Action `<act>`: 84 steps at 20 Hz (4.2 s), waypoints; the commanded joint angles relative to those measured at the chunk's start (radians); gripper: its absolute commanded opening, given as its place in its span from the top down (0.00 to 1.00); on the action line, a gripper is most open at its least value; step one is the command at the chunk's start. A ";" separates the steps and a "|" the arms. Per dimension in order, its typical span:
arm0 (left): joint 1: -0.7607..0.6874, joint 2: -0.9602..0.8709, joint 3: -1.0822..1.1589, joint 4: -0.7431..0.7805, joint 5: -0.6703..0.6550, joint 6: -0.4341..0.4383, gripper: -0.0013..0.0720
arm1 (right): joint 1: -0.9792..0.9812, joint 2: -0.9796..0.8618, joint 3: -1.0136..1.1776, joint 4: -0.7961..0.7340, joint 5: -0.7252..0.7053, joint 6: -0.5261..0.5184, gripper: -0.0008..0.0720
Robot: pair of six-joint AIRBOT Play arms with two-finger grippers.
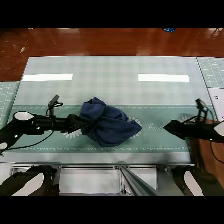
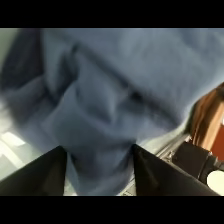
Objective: Fold the shirts.
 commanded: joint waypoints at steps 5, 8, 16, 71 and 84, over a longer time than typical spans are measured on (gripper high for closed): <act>-0.052 -0.168 0.145 -0.108 -0.011 0.139 0.94 | 0.352 -0.241 -0.027 0.193 -0.117 -0.021 0.45; -0.052 -0.169 0.154 -0.108 -0.011 0.138 0.94 | 0.438 -0.352 -0.014 0.324 -0.216 -0.059 0.45; -0.052 -0.169 0.154 -0.108 -0.010 0.138 0.94 | 0.569 -0.598 0.212 0.420 -0.321 -0.103 0.45; 0.132 -0.366 0.908 0.522 -0.141 -0.331 0.29 | 0.082 -0.874 1.350 -0.277 0.141 0.002 0.43; 0.247 -0.305 0.404 0.375 -0.083 -0.202 0.29 | -0.204 -0.264 0.248 -0.027 0.049 -0.140 0.43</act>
